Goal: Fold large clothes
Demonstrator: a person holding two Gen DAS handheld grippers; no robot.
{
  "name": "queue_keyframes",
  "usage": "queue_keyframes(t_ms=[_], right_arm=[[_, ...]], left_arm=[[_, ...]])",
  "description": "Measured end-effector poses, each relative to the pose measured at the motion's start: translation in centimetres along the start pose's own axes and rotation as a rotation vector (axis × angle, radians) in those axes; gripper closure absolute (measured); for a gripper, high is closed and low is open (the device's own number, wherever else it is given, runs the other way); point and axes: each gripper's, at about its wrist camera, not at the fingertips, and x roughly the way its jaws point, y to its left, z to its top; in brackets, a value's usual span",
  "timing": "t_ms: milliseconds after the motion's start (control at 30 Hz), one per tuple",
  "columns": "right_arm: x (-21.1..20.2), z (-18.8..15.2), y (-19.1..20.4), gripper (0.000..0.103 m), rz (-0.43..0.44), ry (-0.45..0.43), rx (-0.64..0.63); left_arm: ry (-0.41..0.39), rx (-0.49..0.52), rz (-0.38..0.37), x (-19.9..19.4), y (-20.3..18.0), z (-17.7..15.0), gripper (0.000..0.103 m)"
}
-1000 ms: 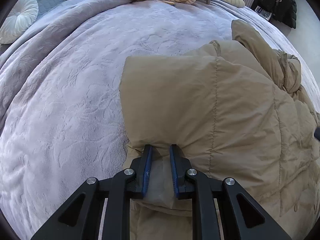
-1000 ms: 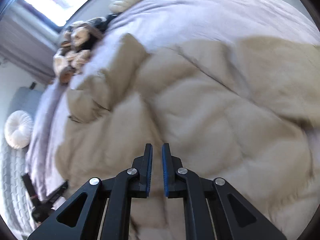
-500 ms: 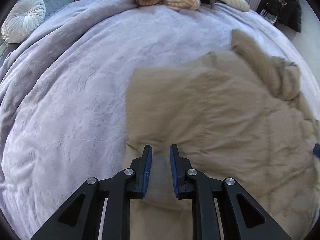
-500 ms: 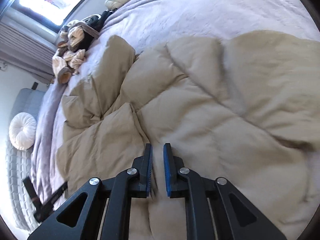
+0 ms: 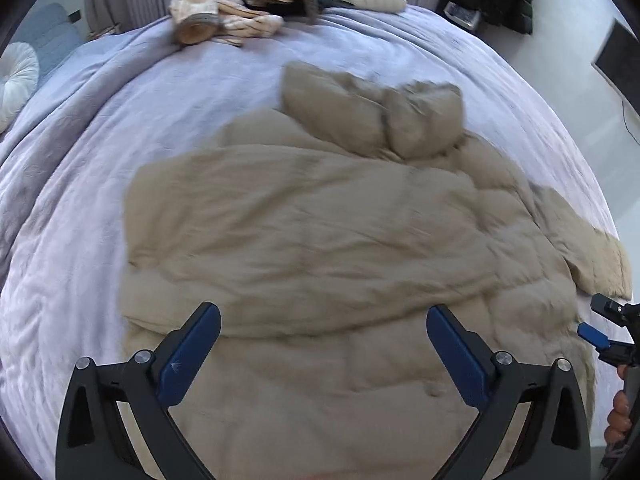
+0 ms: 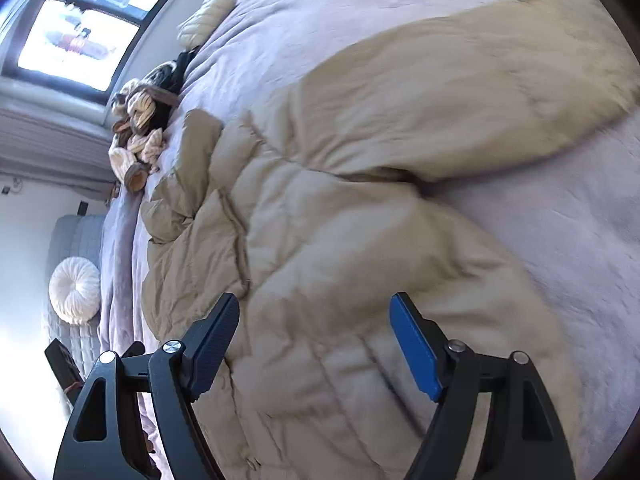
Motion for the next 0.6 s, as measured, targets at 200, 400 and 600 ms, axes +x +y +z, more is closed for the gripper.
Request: queue_keyframes(t_ms=[200,400,600], right_arm=[[-2.6,0.4,-4.0,0.000,-0.007,-0.052,0.065],[-5.5,1.6,-7.5,0.000,0.003,-0.150,0.104],[-7.6,3.2,-11.3,0.000,-0.015,-0.178,0.182]], left_arm=[[0.037,0.067,-0.020,0.6,-5.5,-1.8,0.000],[0.093,0.086,-0.040,2.4,-8.9,-2.5,0.000],[0.155,0.079,-0.080,4.1,-11.4,-2.7,0.000]])
